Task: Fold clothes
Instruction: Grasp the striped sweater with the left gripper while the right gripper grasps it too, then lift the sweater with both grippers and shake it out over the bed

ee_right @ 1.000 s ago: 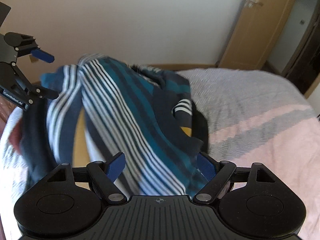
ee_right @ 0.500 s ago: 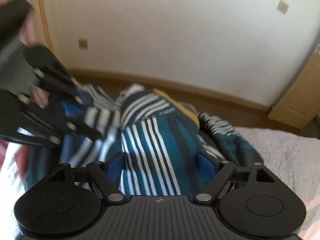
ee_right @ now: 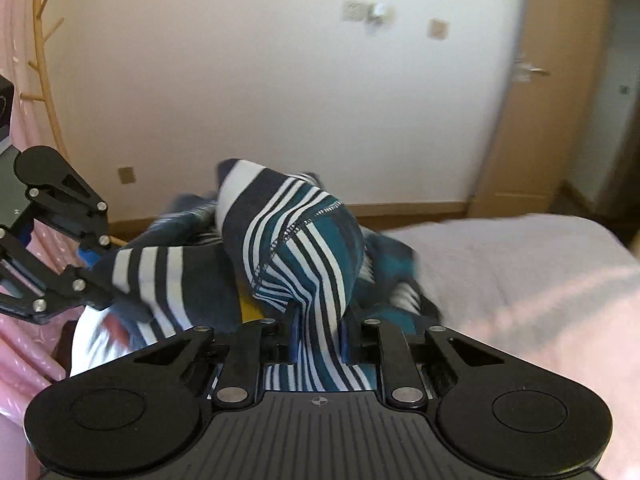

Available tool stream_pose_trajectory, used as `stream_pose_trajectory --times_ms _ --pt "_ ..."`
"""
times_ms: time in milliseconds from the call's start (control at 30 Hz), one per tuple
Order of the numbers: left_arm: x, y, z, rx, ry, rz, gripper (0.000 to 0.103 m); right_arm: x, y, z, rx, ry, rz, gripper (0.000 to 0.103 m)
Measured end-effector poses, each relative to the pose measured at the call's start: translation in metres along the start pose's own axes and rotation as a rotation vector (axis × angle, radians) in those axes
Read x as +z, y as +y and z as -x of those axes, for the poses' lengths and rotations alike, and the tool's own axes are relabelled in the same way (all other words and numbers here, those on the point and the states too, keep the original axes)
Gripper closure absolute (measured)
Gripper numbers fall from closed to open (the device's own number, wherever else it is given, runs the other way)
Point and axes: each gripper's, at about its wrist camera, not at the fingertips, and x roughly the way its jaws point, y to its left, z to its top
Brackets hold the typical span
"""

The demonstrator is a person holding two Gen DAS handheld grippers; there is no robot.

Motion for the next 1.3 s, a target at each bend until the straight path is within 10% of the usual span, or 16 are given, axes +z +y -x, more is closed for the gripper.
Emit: stream_pose_trajectory --times_ms 300,500,667,800,1067,1300 --pt "0.009 -0.263 -0.055 -0.298 0.11 -0.101 0.098 -0.203 0.008 0.261 -0.265 0.0 -0.097 0.09" --pt "-0.007 -0.421 -0.116 -0.533 0.287 -0.15 0.094 -0.362 0.03 0.37 -0.391 0.226 -0.329 0.09" --pt "0.0 -0.421 -0.133 -0.563 0.335 -0.156 0.069 -0.444 0.059 0.41 -0.48 0.419 -0.476 0.083" --pt "0.001 -0.37 -0.125 -0.504 0.36 -0.166 0.064 -0.459 0.055 0.429 -0.523 0.346 -0.677 0.029" --pt "0.04 -0.24 -0.199 -0.292 0.341 -0.287 0.044 -0.468 0.016 0.359 -0.573 0.182 -1.285 0.029" --pt "0.073 -0.2 -0.328 -0.363 0.331 -0.495 0.044 -0.483 0.012 0.325 -0.736 0.194 -1.48 0.029"
